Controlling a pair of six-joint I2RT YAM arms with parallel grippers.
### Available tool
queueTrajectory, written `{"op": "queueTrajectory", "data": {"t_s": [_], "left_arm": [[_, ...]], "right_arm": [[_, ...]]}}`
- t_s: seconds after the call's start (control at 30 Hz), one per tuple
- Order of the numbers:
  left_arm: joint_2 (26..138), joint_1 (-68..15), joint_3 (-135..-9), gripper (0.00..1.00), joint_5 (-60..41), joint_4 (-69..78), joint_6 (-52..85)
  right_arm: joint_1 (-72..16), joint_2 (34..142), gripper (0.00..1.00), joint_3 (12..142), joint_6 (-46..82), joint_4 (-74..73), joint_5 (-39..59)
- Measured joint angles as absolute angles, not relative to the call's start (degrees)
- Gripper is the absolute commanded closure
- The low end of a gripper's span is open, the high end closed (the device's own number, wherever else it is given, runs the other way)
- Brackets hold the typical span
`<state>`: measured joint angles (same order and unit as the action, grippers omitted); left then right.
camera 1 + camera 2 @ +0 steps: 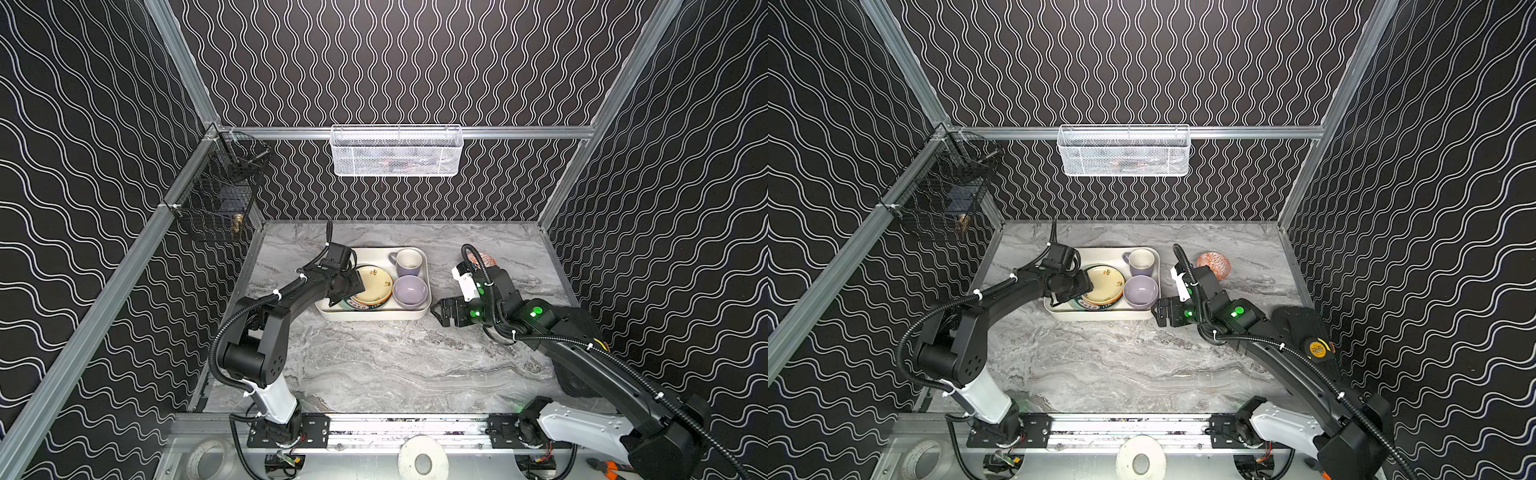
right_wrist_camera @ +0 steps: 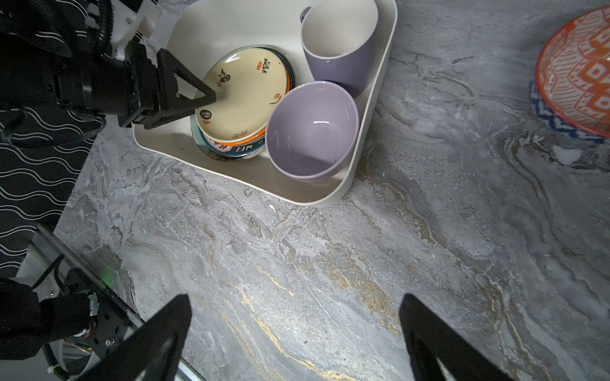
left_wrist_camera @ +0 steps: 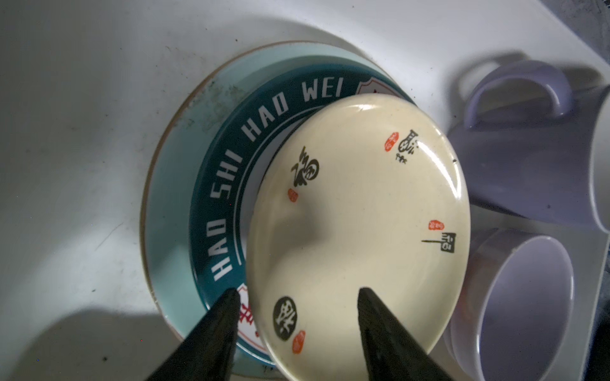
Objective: Place the mixed dishes into the plastic bin
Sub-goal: 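Carry the cream plate into the bin onto the orange plate, open left gripper, then move the right gripper to the red-patterned bowl while the left gripper withdraws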
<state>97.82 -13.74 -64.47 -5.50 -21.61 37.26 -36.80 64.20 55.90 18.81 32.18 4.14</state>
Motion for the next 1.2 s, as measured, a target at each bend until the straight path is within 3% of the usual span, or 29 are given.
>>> {"op": "queueTrajectory", "data": {"t_s": [0.2, 0.4, 0.47, 0.7, 0.97, 1.2], "left_arm": [[96.92, -14.44, -64.49, 0.35, -5.39, -22.55, 37.15], [91.66, -17.72, -64.07, 0.15, -4.16, -23.33, 36.58], [89.23, -20.34, -63.77, 0.02, -3.38, -23.68, 35.77], [78.5, -33.67, -59.33, 0.01, -1.23, -22.92, 30.72], [64.07, -37.82, -50.3, 0.01, -1.15, -18.96, 29.95], [61.39, -38.61, -49.8, 0.01, -0.56, -20.14, 29.45]], "right_arm": [[-36.56, 64.42, 0.01, 55.64, 18.83, 32.21, 4.12], [-34.17, 65.19, 0.01, 55.42, 19.09, 31.94, 1.98], [-32.01, 65.89, 0.01, 55.29, 19.88, 31.53, 0.91], [-19.49, 73.36, 0.01, 55.92, 22.48, 27.44, -2.28], [-6.76, 88.49, 0.04, 62.78, 26.72, 20.71, -2.74], [-0.45, 100.49, 0.22, 70.17, 28.05, 18.83, -2.17]]}}
